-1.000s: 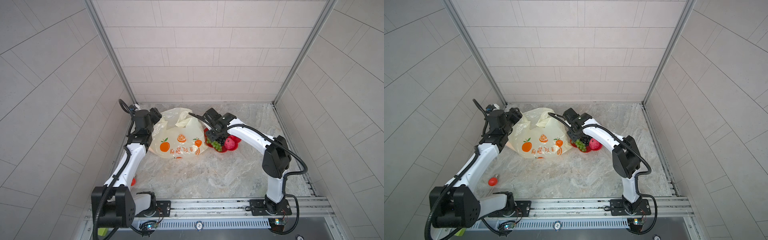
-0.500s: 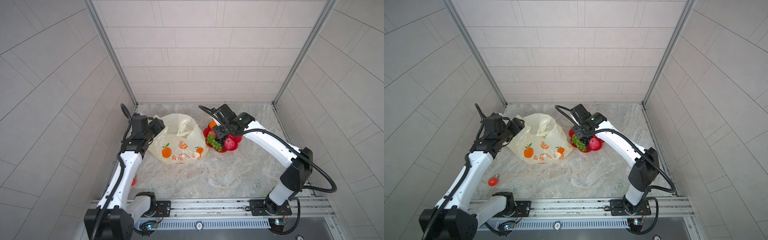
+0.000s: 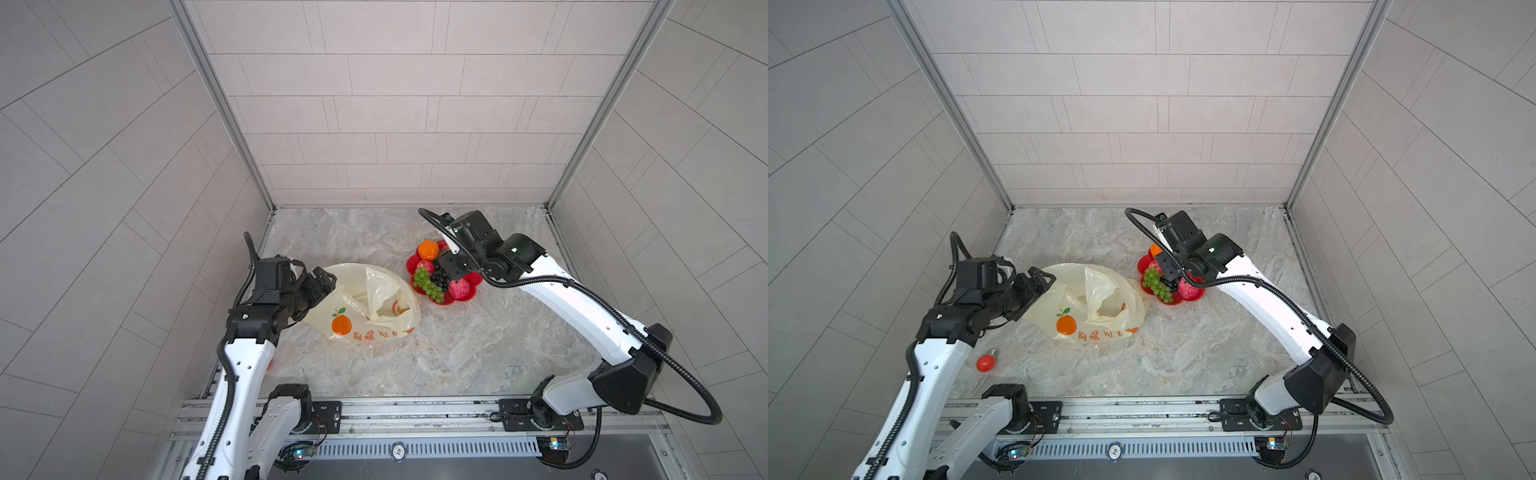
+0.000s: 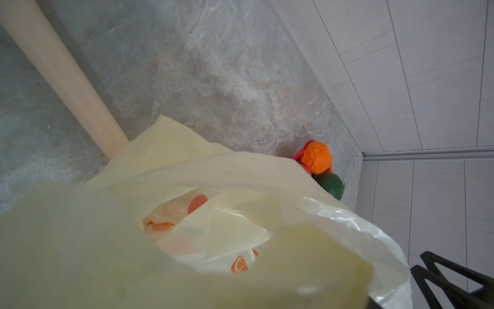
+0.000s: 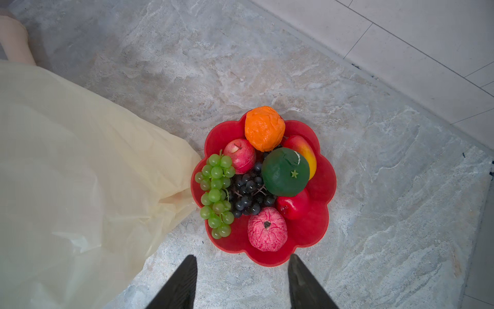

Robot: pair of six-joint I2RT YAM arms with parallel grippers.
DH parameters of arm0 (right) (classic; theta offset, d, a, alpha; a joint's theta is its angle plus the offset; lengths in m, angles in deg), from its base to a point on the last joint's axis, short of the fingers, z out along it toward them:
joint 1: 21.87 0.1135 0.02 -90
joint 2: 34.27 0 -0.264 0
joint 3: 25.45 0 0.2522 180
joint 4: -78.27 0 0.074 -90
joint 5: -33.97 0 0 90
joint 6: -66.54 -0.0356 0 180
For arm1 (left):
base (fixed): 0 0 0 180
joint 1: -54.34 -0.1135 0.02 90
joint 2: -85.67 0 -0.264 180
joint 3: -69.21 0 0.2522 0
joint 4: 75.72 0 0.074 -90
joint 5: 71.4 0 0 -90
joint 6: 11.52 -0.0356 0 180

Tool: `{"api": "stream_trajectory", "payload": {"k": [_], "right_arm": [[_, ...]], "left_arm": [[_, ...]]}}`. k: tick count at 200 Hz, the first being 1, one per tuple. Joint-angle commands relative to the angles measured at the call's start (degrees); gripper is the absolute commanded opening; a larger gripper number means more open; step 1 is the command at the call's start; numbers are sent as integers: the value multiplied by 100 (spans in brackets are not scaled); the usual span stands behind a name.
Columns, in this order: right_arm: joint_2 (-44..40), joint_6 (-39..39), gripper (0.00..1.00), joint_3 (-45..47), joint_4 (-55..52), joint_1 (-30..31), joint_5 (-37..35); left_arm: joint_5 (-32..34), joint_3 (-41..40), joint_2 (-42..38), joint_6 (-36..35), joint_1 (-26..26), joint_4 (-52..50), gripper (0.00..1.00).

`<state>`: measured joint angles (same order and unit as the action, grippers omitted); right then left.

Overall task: Take fruits out of the plastic bag
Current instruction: Place the plastic bag at the center of the board, then reset both arms

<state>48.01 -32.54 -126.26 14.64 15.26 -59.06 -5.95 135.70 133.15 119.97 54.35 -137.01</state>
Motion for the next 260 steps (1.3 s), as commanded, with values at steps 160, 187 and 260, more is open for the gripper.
{"api": "stream_trajectory", "payload": {"k": [160,187,260], "right_arm": [[-1250,203,65,-471,478,-683,-303],[-1362,241,72,-77,944,-2195,-324],[-1213,-502,77,3339,3655,-4666,-998]], "left_arm": [[345,3251,-200,-822,-34,-651,91],[2581,3061,418,-683,-38,434,91],[5923,784,1487,-2662,-54,3653,93]]}}
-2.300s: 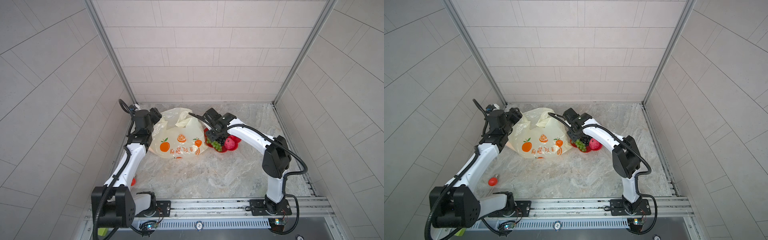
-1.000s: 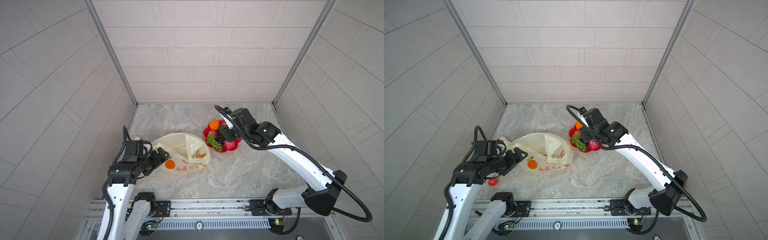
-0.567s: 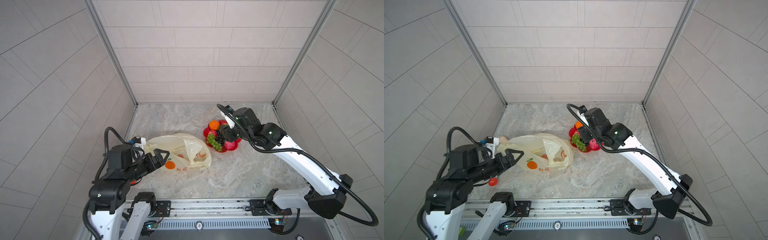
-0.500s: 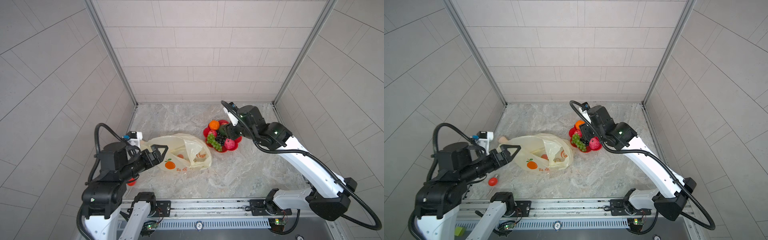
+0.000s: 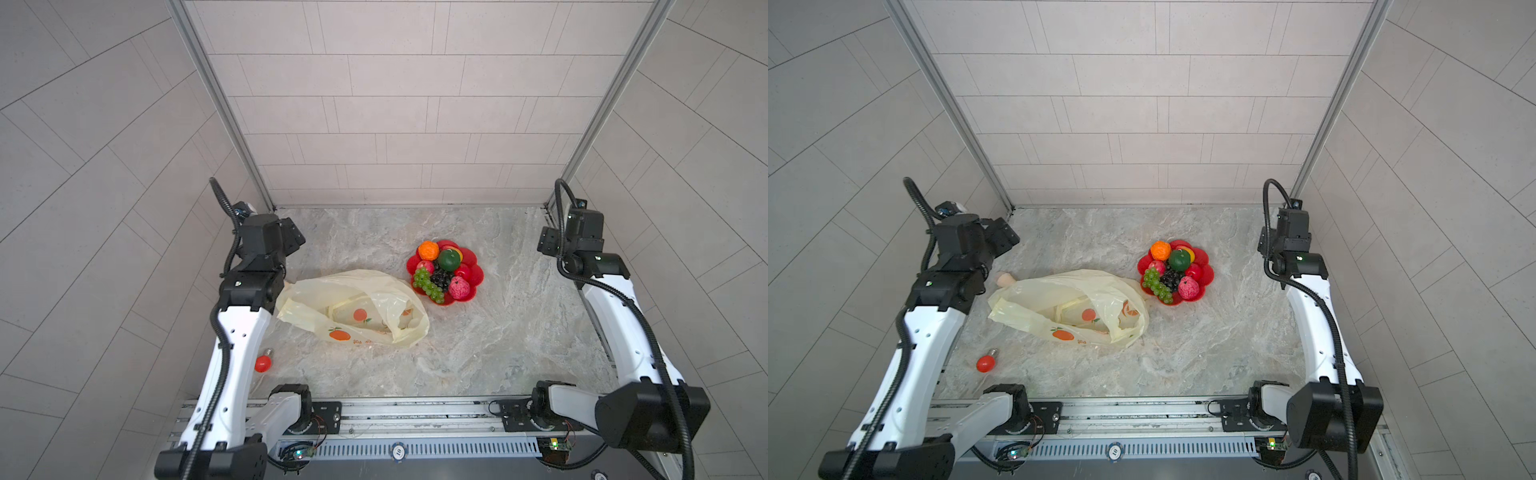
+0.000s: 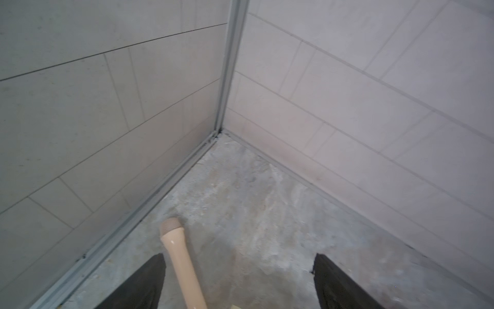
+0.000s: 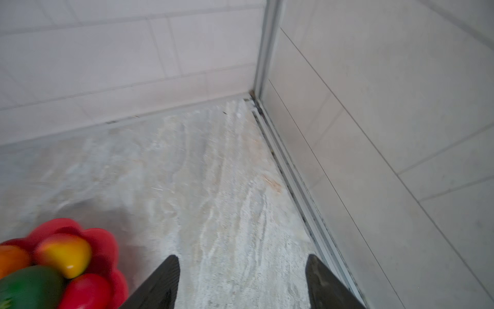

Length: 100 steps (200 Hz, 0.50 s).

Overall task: Take fruits out of the plastic bag
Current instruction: Reset both arms

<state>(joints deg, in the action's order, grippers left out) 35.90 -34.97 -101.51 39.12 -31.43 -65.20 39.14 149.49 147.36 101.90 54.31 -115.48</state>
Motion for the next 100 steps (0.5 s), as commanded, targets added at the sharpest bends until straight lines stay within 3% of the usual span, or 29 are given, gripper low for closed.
{"api": "stream_trajectory", "payload": {"k": [1,56,100], "right_arm": [[-3,-266,78,911,1258,5,-388],[-54,-276,78,3143,3989,203,-94],[-35,10,79,4041,5400,486,92]], "left_arm": [[1434,-635,73,-864,-54,1553,93],[1453,-2559,233,-1575,-272,4059,94],[957,-3262,853,-1611,-356,4928,94]]}}
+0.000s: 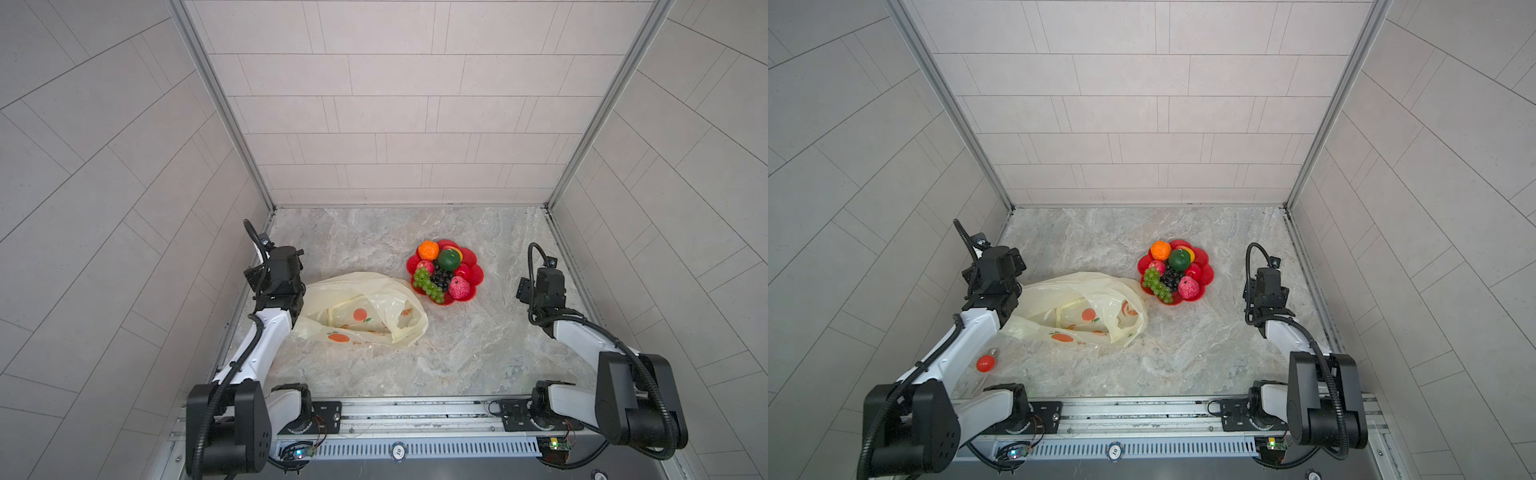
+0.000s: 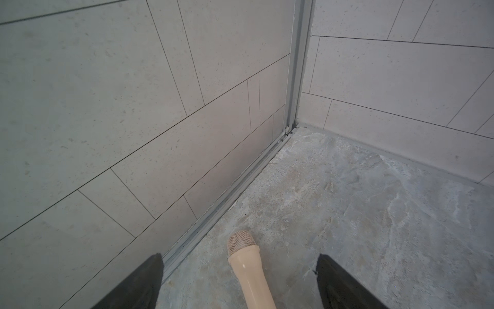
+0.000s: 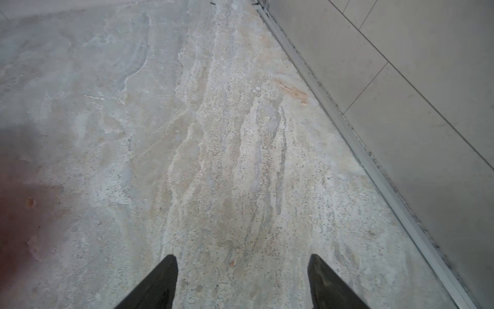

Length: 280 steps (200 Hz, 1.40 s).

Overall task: Take fruits out of the plastic bag
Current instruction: Reset both arms

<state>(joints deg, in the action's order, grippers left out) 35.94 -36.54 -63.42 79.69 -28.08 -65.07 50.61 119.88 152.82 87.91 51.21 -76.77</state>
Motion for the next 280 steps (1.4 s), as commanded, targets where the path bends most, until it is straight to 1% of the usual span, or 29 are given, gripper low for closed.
{"api": "stream_trajectory", "payload": {"k": [1,14,23,47,58,77,88,109,130,142,169,175,181,189,202,211,228,250,263,280], "right_arm": [[-28,179,79,245,1372,176,74],[175,498,80,367,1799,473,40],[233,659,80,277,1711,606,147],[514,992,80,311,2305,880,119],[695,1077,80,350,2573,888,121],[979,1121,80,464,3036,886,145],[1083,1132,80,508,3187,888,156],[1210,1130,80,598,3457,886,175],[1484,1102,80,571,3650,870,155],[1457,1077,80,447,3345,857,147],[1482,1050,80,469,3442,833,139],[1475,1037,80,456,3395,833,99],[1493,1008,80,401,3317,825,44],[1512,963,80,289,3108,817,-46],[1547,956,80,174,2952,798,-19],[1552,948,80,145,2897,798,-19],[1522,947,80,241,3032,802,-19],[1536,869,81,219,2988,793,-135],[1593,830,82,39,2724,816,-292],[1599,840,82,15,2705,833,-318]], "left_arm": [[-215,-321,329,-222,-51,1084,94],[-414,-475,572,-333,-47,1339,94],[-541,-591,685,-376,-48,1457,94],[-728,-945,695,-320,-61,1815,94],[-902,-1073,698,-365,-82,2005,94],[-1223,-1175,720,-471,-78,2035,94],[-1409,-1306,777,-587,-77,2302,94],[-1986,-1612,849,-823,-63,2814,95],[-2245,-1966,864,-911,-34,3445,95],[-2312,-1977,808,-950,0,3521,96],[-2440,-2123,787,-1039,66,3568,96],[-2491,-2095,756,-920,81,3464,96],[-2585,-2093,726,-657,76,3434,96],[-2914,-2125,728,-438,74,3514,95],[-3407,-2044,877,-524,129,3580,94],[-3403,-2038,1008,-649,244,3665,93],[-3426,-2038,1108,-852,269,3853,94],[-3219,-2203,1473,-848,270,4581,96],[-3197,-2306,1951,-830,270,5204,97],[-3259,-2440,2704,-790,261,6385,98]]}}
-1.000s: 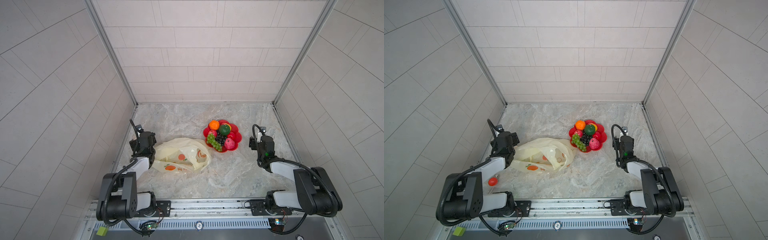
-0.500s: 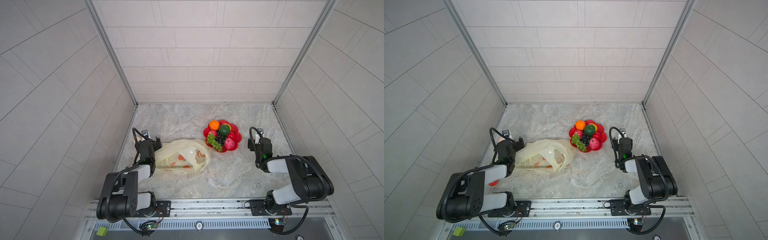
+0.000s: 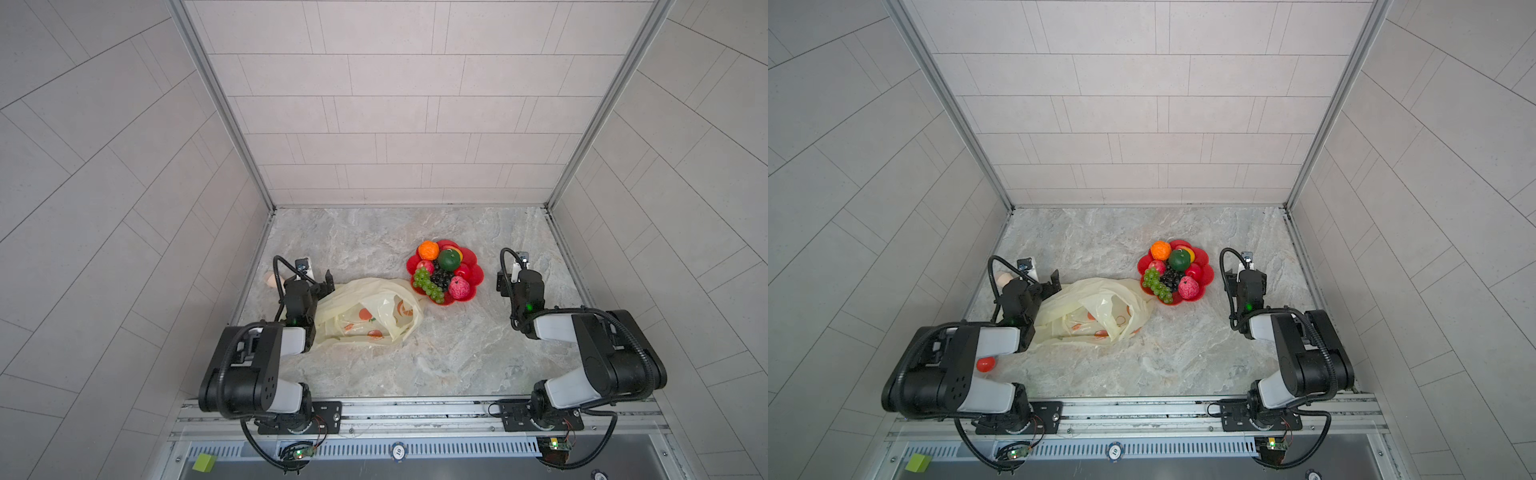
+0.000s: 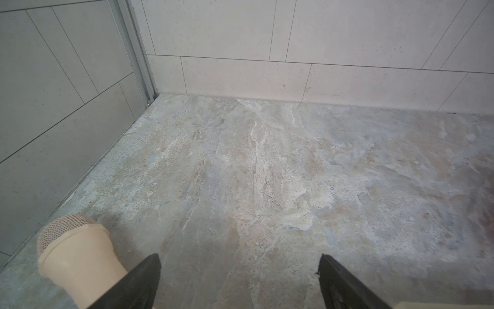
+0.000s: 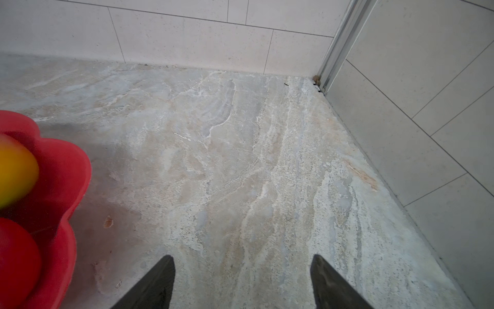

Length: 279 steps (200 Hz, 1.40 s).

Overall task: Take fruits out of the plastic bag
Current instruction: Reset both arms

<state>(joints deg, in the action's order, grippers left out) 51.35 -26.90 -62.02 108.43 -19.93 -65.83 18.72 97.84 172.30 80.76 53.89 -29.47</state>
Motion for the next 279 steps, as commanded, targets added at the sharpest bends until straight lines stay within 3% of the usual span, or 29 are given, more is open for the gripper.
{"api": "stream_trajectory", "payload": {"k": [1,18,23,27,52,73,133,279], "right_arm": [[59,-127,82,-122,-167,18,-241],[60,-123,86,-121,-167,18,-249],[55,-126,97,-120,-173,18,-242],[51,-123,99,-119,-173,18,-250],[51,-121,100,-128,-180,26,-267],[60,-108,100,-138,-193,44,-299],[68,-81,100,-163,-218,97,-400],[77,-79,100,-171,-226,97,-404]], "left_arm": [[-50,-242,745,-77,-12,1664,98],[257,-115,243,29,-19,665,98],[309,-49,191,42,-18,460,98],[320,3,178,44,-23,355,98],[650,145,572,130,-17,679,99],[813,417,359,188,-17,-157,100],[1327,736,500,159,146,-562,100],[1282,640,433,132,177,-421,100]]}}
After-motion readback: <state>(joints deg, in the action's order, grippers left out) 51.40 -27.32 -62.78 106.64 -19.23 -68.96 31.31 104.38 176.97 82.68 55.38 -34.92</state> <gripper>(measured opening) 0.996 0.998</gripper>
